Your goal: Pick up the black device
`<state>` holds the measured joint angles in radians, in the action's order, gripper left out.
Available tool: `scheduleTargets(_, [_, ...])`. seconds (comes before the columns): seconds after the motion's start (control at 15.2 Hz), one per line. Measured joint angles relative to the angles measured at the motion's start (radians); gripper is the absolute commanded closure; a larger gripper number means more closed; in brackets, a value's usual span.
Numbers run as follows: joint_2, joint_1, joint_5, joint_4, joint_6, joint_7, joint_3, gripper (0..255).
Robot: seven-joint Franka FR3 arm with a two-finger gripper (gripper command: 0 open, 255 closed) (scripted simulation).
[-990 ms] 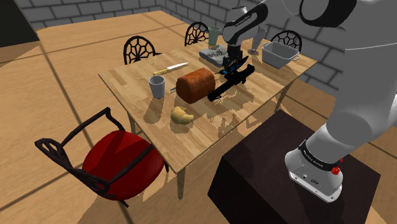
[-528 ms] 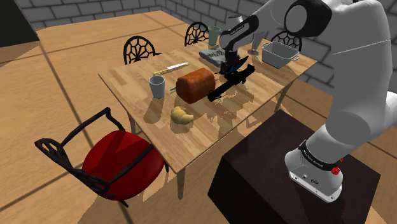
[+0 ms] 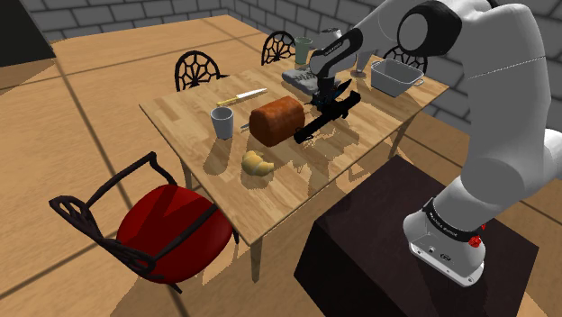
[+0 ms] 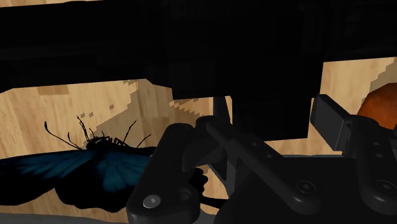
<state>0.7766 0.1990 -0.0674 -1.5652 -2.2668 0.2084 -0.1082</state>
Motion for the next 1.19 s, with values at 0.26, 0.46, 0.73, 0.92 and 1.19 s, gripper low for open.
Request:
scheduleTargets(0.26, [0.001,0.0,0.0,0.001,0.0,0.0,0.0,255])
scheduleTargets(0.46, [0.001,0.0,0.0,0.0,-0.001,0.0,0.0,255])
scheduleTargets(0.73, [-0.024,0.0,0.0,-0.004,0.022,0.004,-0.001,255])
scheduleTargets(0.92, [-0.051,-0.002,-0.001,-0.008,0.044,0.005,-0.001,255])
scheduleTargets(1.19, [-0.088,-0.003,-0.002,-0.006,0.083,0.009,-0.003,255])
